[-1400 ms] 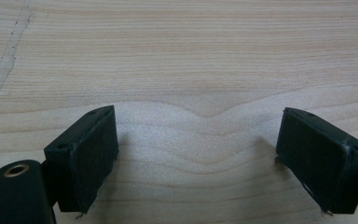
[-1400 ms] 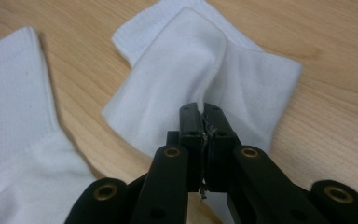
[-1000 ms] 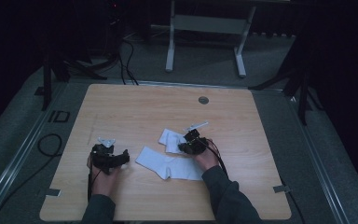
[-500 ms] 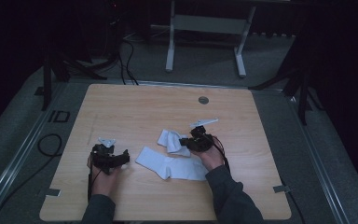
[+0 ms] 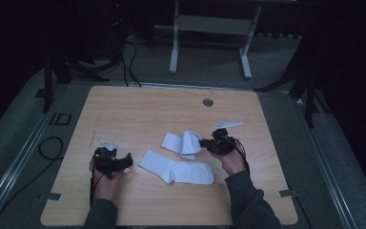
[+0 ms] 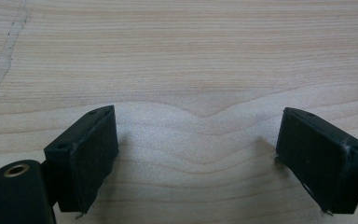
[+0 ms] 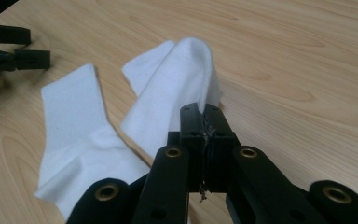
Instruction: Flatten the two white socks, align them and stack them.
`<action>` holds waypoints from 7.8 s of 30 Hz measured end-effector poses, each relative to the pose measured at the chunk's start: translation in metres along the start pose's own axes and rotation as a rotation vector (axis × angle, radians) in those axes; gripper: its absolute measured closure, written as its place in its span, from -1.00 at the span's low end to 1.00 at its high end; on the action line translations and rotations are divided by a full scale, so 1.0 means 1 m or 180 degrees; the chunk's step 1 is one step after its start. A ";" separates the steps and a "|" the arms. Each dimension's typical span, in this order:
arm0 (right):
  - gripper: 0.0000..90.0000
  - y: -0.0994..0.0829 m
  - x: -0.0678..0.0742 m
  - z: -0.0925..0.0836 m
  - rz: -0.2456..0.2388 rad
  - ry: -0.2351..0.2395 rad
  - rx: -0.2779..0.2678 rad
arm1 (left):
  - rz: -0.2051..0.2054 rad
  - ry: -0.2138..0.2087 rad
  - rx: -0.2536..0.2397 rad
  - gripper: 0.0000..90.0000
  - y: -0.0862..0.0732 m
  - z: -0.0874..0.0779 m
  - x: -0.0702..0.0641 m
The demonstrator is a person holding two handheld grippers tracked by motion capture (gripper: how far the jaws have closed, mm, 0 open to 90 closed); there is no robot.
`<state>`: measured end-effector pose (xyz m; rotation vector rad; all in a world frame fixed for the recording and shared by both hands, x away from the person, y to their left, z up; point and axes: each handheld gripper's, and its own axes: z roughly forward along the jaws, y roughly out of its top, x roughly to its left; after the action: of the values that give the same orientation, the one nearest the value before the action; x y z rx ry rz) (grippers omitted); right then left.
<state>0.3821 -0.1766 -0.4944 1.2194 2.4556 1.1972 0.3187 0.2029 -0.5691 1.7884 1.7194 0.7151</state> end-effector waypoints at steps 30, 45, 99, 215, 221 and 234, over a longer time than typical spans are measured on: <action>0.94 -0.048 -0.050 -0.044 0.0261 -0.0327 0.0067 | 0.0006 0.0000 0.0001 -0.72 0.000 0.000 0.000; 0.87 -0.059 -0.058 -0.041 0.0024 -0.0813 0.0339 | 0.0002 0.0000 -0.0001 -0.72 0.000 0.000 0.000; 0.21 0.009 -0.009 0.019 -0.0827 -0.0201 0.0483 | 0.0009 -0.0013 0.0001 -0.72 0.000 0.000 -0.001; 0.84 0.057 0.081 -0.070 -0.1517 0.0319 -0.0145 | 0.0004 -0.0014 -0.0003 -0.72 0.000 0.000 -0.001; 0.83 0.043 0.089 -0.050 -0.1510 0.0447 0.0041 | -0.0002 -0.0012 -0.0011 -0.72 0.000 0.000 -0.001; 0.82 0.024 0.094 0.008 -0.1116 0.0562 0.0176 | -0.0004 -0.0004 0.0006 -0.72 0.000 0.000 -0.001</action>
<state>0.3384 -0.0951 -0.4632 0.6753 2.6964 1.1845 0.3184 0.2018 -0.5690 1.7886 1.7206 0.7119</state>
